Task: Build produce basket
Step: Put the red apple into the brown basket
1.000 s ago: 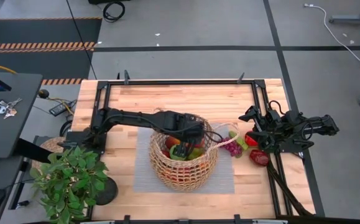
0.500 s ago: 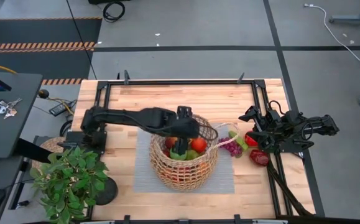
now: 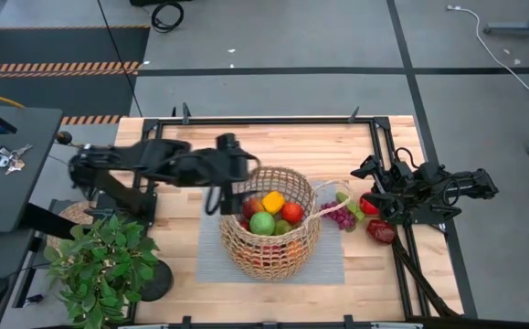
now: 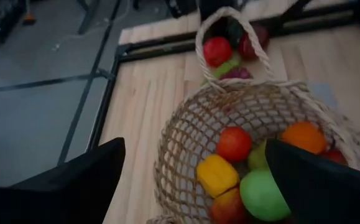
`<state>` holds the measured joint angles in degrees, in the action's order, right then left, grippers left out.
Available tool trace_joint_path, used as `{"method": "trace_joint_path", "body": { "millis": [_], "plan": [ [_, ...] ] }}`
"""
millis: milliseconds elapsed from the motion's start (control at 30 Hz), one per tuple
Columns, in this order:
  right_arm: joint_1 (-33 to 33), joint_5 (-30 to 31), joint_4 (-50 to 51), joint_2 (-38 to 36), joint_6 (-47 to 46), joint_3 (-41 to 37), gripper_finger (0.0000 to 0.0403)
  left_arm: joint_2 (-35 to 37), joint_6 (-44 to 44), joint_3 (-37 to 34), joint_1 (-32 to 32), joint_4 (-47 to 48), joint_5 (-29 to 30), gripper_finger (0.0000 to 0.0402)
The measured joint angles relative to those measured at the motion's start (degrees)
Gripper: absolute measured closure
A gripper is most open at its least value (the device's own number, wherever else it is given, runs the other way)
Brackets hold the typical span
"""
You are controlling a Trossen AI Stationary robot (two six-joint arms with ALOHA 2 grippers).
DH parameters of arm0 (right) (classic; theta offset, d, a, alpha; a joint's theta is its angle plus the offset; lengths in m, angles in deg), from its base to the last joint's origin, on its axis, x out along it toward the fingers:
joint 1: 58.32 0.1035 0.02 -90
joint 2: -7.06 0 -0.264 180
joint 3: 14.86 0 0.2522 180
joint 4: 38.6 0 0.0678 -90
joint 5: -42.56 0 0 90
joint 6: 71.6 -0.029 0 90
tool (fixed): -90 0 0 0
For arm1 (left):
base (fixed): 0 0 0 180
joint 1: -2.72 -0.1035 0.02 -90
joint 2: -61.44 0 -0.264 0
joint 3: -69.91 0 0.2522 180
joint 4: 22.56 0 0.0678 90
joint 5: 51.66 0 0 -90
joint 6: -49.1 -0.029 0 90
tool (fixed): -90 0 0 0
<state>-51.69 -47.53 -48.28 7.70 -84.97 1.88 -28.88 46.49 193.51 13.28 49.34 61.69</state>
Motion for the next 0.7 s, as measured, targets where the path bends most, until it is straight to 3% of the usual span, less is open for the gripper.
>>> {"method": "trace_joint_path", "body": {
  "millis": [333,700],
  "plan": [
    [0.0,0.0,0.0,0.0,0.0,0.0,0.0041,20.3,3.9,-31.1,2.7,-24.5,0.2,0.0008],
    [0.0,0.0,0.0,0.0,0.0,0.0,0.0041,38.7,8.0,-57.7,3.0,-44.3,1.5,0.0008]
  ]
}}
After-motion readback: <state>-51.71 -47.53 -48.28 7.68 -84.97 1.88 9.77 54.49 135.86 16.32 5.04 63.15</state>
